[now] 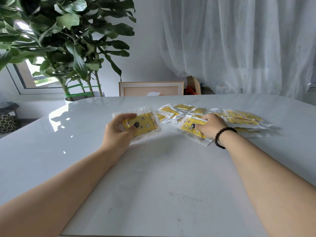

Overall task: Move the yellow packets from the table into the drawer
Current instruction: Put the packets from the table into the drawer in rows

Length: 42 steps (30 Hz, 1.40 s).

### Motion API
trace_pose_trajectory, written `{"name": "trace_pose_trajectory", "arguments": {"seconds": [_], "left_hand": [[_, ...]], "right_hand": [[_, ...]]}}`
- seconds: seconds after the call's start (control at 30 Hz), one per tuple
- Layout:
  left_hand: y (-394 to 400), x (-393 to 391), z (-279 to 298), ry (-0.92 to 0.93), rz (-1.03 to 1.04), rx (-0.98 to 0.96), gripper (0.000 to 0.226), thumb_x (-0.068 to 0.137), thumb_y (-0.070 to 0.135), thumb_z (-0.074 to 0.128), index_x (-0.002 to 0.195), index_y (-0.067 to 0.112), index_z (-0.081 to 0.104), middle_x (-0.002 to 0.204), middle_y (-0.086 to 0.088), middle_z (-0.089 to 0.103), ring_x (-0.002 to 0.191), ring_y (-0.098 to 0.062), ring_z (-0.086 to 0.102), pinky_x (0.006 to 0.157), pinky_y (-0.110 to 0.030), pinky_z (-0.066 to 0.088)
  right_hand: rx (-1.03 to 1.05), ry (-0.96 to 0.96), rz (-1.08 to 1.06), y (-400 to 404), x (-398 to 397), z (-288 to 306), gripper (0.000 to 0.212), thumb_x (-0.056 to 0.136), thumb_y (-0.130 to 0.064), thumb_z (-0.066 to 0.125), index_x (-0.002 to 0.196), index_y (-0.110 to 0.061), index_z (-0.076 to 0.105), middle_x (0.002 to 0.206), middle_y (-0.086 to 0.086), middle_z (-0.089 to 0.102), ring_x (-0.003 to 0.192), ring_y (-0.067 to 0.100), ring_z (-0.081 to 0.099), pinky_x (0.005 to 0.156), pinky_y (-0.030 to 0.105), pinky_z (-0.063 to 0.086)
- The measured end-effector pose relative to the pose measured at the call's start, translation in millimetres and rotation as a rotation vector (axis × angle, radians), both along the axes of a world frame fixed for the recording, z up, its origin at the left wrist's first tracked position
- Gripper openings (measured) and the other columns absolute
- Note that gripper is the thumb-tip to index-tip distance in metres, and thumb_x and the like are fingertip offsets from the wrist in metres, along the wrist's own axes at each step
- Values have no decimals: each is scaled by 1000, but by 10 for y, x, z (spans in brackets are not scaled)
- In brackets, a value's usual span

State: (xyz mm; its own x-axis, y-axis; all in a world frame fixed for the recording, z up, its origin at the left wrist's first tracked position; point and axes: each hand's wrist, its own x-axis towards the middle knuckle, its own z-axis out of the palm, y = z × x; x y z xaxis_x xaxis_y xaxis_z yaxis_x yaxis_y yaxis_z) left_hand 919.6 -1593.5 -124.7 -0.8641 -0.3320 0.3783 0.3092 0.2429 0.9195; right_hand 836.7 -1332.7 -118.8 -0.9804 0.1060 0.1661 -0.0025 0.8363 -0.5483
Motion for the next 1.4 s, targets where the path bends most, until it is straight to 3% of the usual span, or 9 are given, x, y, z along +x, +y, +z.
{"name": "trace_pose_trajectory", "arguments": {"seconds": [0.47,0.6,0.73,0.87,1.03,1.17,1.27,1.33,1.4], "left_hand": [[3,-10,-10,0,-5,8,39,84,-3,62,95,34,68,105,0,67,90,-13,65,75,-20,50],[3,-4,-10,7,-13,15,40,84,-4,62,92,35,67,106,-1,67,90,-13,65,76,-21,50],[6,4,-5,7,-10,6,39,84,-4,62,94,34,67,107,-1,67,88,-11,65,72,-17,51],[15,7,5,6,-15,4,38,85,-3,61,94,34,67,105,1,67,84,-6,64,66,-10,50],[18,9,7,-3,-7,-6,38,85,-3,61,96,33,67,106,1,66,86,-6,64,65,-7,49],[13,14,6,-6,-8,-1,38,85,-3,61,96,33,67,107,1,66,88,-8,65,68,-9,51],[15,13,10,-13,1,-14,36,85,-2,62,99,31,68,108,0,67,91,-10,65,71,-11,51],[18,18,10,-10,1,-15,37,85,-2,62,97,32,68,109,0,66,94,-12,64,73,-14,51],[20,17,12,-8,4,-21,38,84,-2,62,95,33,67,109,1,66,93,-10,64,72,-13,50]], "right_hand": [[204,20,-82,-177,28,-58,63,92,-55,44,128,-4,44,137,17,42,125,35,40,97,40,37],[26,47,-113,-172,-36,-7,46,84,-44,65,105,-4,55,128,18,42,109,34,49,77,31,43],[-117,39,-181,-107,-35,52,50,74,-41,76,61,-14,36,80,10,49,89,24,40,49,26,30],[-227,11,-221,-37,-72,72,39,67,-36,83,84,-14,55,101,8,65,105,27,58,89,32,50],[-425,-64,-313,69,-84,98,46,65,-28,86,98,-6,62,97,7,63,93,24,61,68,23,46],[-370,-33,-336,23,-95,88,38,71,-21,81,67,-11,44,84,7,58,75,23,53,40,21,28],[-387,-16,-358,49,-94,81,24,75,-16,77,82,-7,56,90,9,61,81,27,59,42,21,31],[-441,-11,-390,98,-79,90,35,75,-16,77,104,-5,62,104,10,66,96,28,63,56,22,43],[-471,10,-375,145,-65,95,33,75,-15,78,102,-5,63,109,11,67,97,27,63,67,26,46]]}}
